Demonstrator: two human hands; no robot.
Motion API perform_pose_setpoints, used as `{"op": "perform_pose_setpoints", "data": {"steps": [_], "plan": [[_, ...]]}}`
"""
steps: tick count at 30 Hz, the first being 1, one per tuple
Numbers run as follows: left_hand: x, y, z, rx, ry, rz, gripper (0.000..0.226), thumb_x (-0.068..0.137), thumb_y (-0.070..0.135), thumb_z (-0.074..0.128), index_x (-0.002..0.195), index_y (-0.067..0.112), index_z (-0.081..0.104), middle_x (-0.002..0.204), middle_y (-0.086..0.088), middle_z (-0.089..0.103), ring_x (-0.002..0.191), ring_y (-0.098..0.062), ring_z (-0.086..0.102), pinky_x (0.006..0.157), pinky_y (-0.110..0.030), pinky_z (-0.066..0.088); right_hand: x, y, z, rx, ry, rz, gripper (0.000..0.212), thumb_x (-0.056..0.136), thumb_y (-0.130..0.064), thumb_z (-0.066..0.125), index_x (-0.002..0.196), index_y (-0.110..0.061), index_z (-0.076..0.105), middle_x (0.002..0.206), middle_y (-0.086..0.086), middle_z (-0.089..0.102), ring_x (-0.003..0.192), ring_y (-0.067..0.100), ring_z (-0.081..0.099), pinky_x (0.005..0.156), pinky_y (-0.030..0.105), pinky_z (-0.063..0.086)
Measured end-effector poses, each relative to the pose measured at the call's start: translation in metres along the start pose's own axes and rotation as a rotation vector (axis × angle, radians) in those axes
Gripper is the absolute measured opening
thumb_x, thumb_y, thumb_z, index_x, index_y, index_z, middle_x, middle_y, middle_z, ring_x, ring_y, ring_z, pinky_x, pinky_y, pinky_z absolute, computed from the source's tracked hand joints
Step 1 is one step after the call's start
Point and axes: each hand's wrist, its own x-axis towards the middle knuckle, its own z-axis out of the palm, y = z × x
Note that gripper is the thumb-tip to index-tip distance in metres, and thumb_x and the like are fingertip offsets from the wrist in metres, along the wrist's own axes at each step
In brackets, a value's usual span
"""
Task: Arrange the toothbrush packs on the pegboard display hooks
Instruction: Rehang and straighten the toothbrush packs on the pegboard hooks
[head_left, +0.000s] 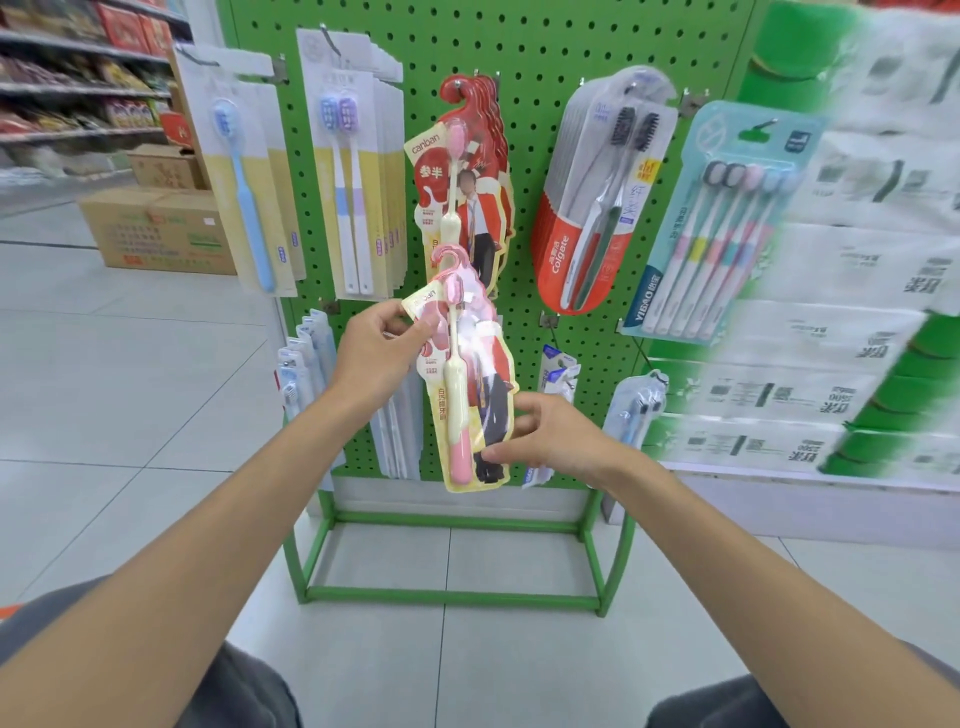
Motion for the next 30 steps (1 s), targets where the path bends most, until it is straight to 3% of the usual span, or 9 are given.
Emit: {"op": "perform_pose_setpoints", "data": {"steps": [2,5,9,12,16,19,23,26,30], "plan": [[0.0,0.0,0.0,-0.006,0.002,-0.016,0.012,0.095,0.023,0.062,0.107,0.02,0.064,0.079,-0.005,0.061,0.063,-0.012,0.056,0.059,-0.025,0.051,0.0,-0.001,0.002,-0.043,0.053,-0.07,0.033,0.075,-0.014,0.081,0.104,-0.011,0.066,0.096,0.017,0.073,0.076,0.023,0.065,0.079,0.046,0.054],[-0.002,0.004,-0.001,-0.146,0.001,-0.083,0.03,0.095,0.018,0.062,0.123,0.014,0.051,0.083,-0.012,0.065,0.061,-0.015,0.065,0.062,-0.027,0.06,-0.003,-0.006,0.01,-0.185,0.151,-0.163,0.014,0.08,-0.009,0.071,0.092,-0.01,0.063,0.081,0.009,0.072,0.067,0.02,0.064,0.069,0.04,0.055],[-0.008,0.013,-0.001,-0.232,-0.074,-0.061,0.021,0.101,0.034,0.048,0.11,0.016,0.052,0.08,-0.002,0.068,0.063,-0.013,0.065,0.063,-0.026,0.059,-0.006,-0.008,0.025,-0.403,0.166,-0.262,0.007,0.093,-0.026,0.057,0.096,-0.02,0.059,0.086,-0.011,0.061,0.077,0.002,0.057,0.074,0.031,0.049],[-0.013,0.017,0.001,-0.26,-0.176,-0.051,0.039,0.103,0.051,0.029,0.115,0.022,0.053,0.101,-0.006,0.07,0.083,-0.016,0.07,0.072,-0.026,0.058,-0.009,-0.014,0.031,-0.388,0.12,-0.304,0.054,0.096,-0.007,0.043,0.145,-0.028,0.035,0.112,-0.018,0.047,0.094,-0.007,0.043,0.088,0.019,0.035],[-0.018,0.017,0.005,-0.298,-0.209,-0.065,0.052,0.095,0.063,0.017,0.117,0.033,0.053,0.114,-0.004,0.069,0.101,-0.02,0.07,0.086,-0.03,0.056,-0.006,-0.014,0.04,-0.326,0.136,-0.288,0.076,0.099,-0.008,0.032,0.152,-0.047,-0.004,0.109,-0.007,0.054,0.088,0.014,0.058,0.088,0.035,0.05],[-0.014,0.016,0.004,-0.273,-0.142,-0.085,0.068,0.091,0.064,0.022,0.132,0.018,0.051,0.118,-0.005,0.067,0.104,-0.017,0.069,0.087,-0.029,0.056,-0.005,-0.015,0.042,-0.216,0.206,-0.28,0.069,0.097,-0.011,0.032,0.151,-0.047,0.008,0.108,-0.011,0.054,0.079,0.015,0.057,0.081,0.043,0.055],[-0.016,0.02,0.0,-0.308,-0.178,-0.112,0.061,0.095,0.059,0.027,0.14,0.02,0.043,0.128,-0.004,0.06,0.109,-0.017,0.066,0.093,-0.039,0.056,-0.003,-0.017,0.045,-0.145,0.27,-0.225,0.022,0.098,-0.017,0.035,0.118,-0.025,0.038,0.09,0.002,0.049,0.076,0.016,0.048,0.073,0.051,0.057],[-0.023,0.02,0.003,-0.25,-0.344,-0.114,0.067,0.085,0.062,0.055,0.14,0.026,0.043,0.13,-0.001,0.06,0.112,-0.014,0.065,0.091,-0.038,0.057,0.0,-0.01,0.047,-0.38,0.237,-0.221,0.075,0.089,-0.017,0.037,0.154,-0.032,0.004,0.141,0.003,0.044,0.115,0.017,0.049,0.099,0.042,0.046],[-0.023,0.013,0.007,-0.192,-0.348,-0.103,0.071,0.084,0.016,0.076,0.145,0.021,0.039,0.125,-0.001,0.064,0.106,-0.013,0.068,0.084,-0.034,0.059,0.003,-0.002,0.045,-0.442,0.231,-0.243,0.082,0.091,-0.017,0.045,0.155,-0.033,-0.004,0.148,0.001,0.035,0.13,0.019,0.038,0.108,0.043,0.038]]}}
